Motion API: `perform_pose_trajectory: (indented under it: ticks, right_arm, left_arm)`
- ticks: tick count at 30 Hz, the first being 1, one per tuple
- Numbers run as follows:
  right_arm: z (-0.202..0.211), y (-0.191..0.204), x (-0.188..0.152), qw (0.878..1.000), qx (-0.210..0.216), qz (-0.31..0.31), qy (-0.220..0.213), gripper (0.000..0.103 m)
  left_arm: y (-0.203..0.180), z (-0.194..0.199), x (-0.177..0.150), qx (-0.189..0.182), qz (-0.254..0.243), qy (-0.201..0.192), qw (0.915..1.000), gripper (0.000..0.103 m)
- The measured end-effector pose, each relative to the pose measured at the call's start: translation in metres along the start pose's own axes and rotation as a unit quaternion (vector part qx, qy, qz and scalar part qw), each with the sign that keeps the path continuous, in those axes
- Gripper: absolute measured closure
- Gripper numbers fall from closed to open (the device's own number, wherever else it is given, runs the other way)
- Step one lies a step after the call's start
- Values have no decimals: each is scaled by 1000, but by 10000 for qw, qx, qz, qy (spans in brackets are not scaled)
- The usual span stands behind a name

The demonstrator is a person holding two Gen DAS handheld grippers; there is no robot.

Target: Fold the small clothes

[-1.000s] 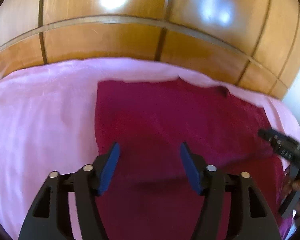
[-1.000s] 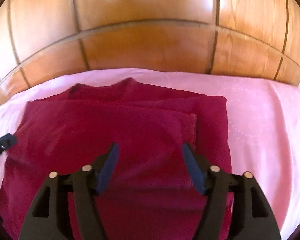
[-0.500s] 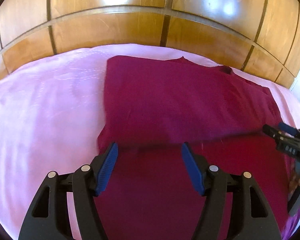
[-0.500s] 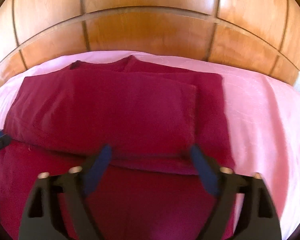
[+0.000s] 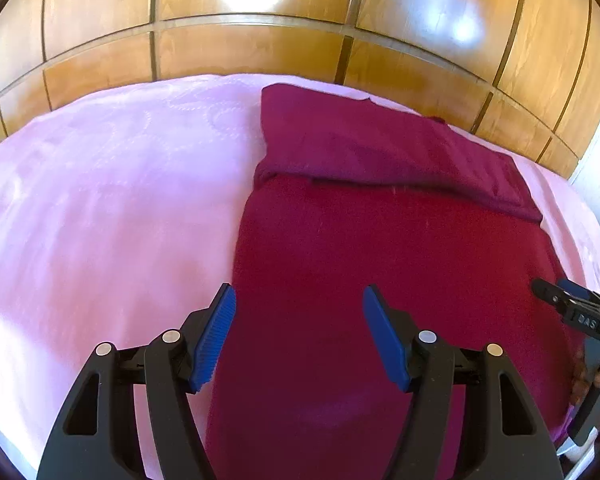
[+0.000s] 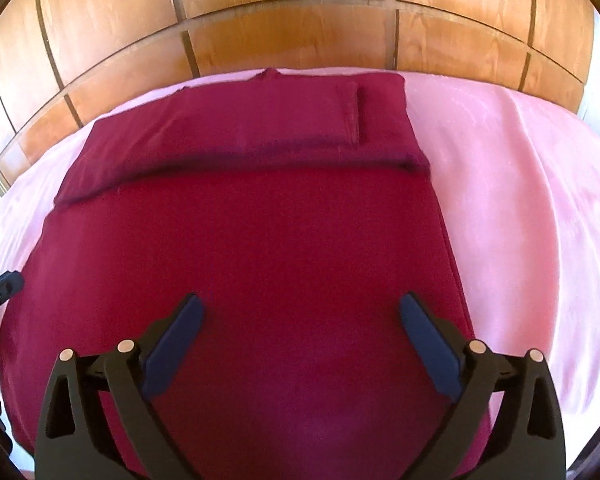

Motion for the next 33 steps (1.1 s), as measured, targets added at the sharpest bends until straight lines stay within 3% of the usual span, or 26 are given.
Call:
perform_pose_trajectory:
  ticks: [6, 17, 24, 28, 30, 33]
  right_arm:
    - [17, 3, -23, 9999, -62, 104, -77, 2]
    - [36, 1, -42, 9995, 101, 279, 95, 2]
    - [60, -16, -46, 9997, 230, -58, 5, 3]
    - [71, -36, -44, 9990, 215, -363, -114, 4]
    - [73, -48, -46, 9983, 233, -529, -84, 13]
    - [71, -64, -58, 9960, 377, -798, 148, 34]
  left_arm:
    - [11, 2, -27, -3, 146, 120, 9998, 38]
    - [8, 11, -47, 68, -94, 5, 9999, 38]
    - [5, 21, -55, 110, -222, 0, 9997, 38]
    - [5, 31, -66, -66, -230, 144, 9996, 38]
    - [5, 39, -75, -274, -235, 259, 9990, 39]
    - [6, 47, -86, -506, -222, 377, 9978, 52]
Point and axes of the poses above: each gripper's, at about its wrist camera, not at the fingertips, and z roughly against the way its jaws point, y to its left, x to its top, the point moved 9 cm from there along -z, roughly the way its jaws point
